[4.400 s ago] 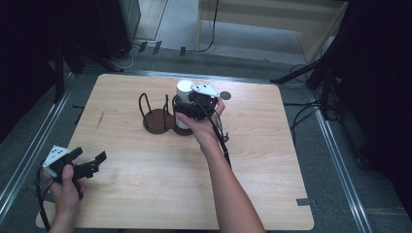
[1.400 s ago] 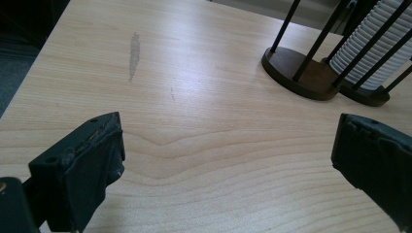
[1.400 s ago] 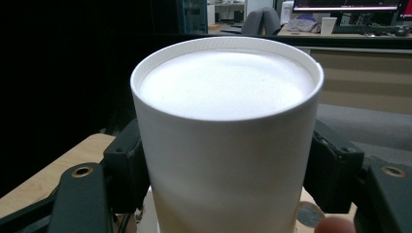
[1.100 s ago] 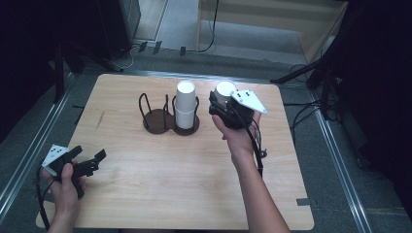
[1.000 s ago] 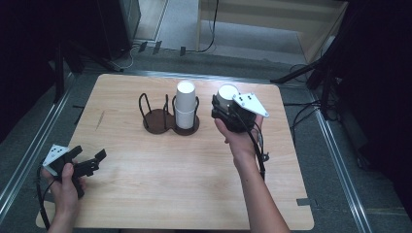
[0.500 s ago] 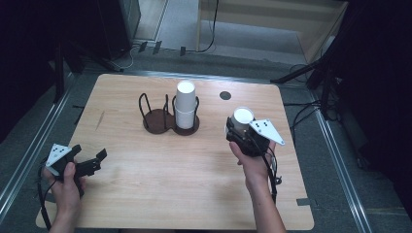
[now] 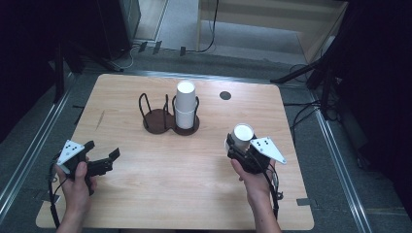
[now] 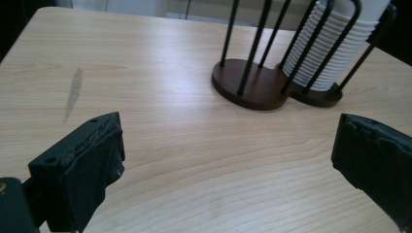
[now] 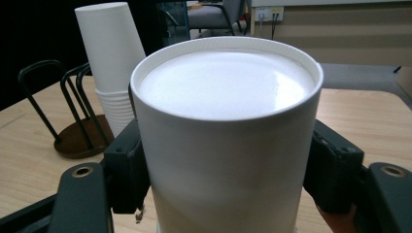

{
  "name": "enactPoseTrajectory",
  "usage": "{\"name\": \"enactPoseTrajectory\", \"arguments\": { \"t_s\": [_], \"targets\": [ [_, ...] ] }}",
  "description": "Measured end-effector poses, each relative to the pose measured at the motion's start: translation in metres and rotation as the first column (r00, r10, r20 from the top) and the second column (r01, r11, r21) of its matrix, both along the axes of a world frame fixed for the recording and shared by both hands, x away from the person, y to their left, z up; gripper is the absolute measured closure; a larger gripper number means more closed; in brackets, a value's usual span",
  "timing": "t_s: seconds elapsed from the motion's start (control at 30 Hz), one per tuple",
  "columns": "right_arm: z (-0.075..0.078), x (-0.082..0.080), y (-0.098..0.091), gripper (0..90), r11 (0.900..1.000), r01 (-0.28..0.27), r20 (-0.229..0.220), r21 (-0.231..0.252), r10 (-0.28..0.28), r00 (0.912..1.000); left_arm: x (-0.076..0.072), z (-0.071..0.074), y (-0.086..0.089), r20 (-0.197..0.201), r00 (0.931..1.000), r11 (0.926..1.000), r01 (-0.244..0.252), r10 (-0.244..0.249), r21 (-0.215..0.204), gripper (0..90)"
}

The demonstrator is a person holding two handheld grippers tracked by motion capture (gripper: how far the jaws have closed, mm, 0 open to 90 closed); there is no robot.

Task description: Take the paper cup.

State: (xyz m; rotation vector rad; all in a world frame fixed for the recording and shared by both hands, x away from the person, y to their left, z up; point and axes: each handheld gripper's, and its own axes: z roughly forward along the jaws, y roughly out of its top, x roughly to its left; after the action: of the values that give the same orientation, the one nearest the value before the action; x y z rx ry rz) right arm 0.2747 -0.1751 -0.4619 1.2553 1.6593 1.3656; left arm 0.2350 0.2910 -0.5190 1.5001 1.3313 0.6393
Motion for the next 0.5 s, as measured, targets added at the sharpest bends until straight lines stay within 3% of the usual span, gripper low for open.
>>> {"name": "enactPoseTrajectory", "arguments": {
  "t_s": [0.3, 0.4, 0.43, 0.5],
  "targets": [
    [0.003, -0.003, -0.007, 29.0, 0.9998, -0.007, 0.010, 0.020, 0.007, 0.9999, 0.009, 0.016, -0.030, 0.026, 0.9985, 0.9985, 0.048, -0.047, -0.028, 0.0],
    [0.002, -0.003, -0.005, 29.1, 0.9997, -0.013, 0.005, 0.020, 0.013, 0.9999, 0.015, 0.018, -0.039, 0.019, 0.9958, 0.9951, 0.091, -0.090, -0.040, 0.0],
    [0.002, -0.005, -0.002, 29.1, 0.9997, -0.019, 0.001, 0.015, 0.019, 0.9998, 0.016, 0.019, -0.047, 0.024, 0.9920, 0.9918, 0.124, -0.124, -0.029, 0.0],
    [0.001, -0.006, -0.001, 29.1, 0.9997, -0.021, 0.003, 0.011, 0.021, 0.9998, 0.016, 0.018, -0.050, 0.025, 0.9894, 0.9895, 0.143, -0.143, -0.016, 0.0]
  ]
}}
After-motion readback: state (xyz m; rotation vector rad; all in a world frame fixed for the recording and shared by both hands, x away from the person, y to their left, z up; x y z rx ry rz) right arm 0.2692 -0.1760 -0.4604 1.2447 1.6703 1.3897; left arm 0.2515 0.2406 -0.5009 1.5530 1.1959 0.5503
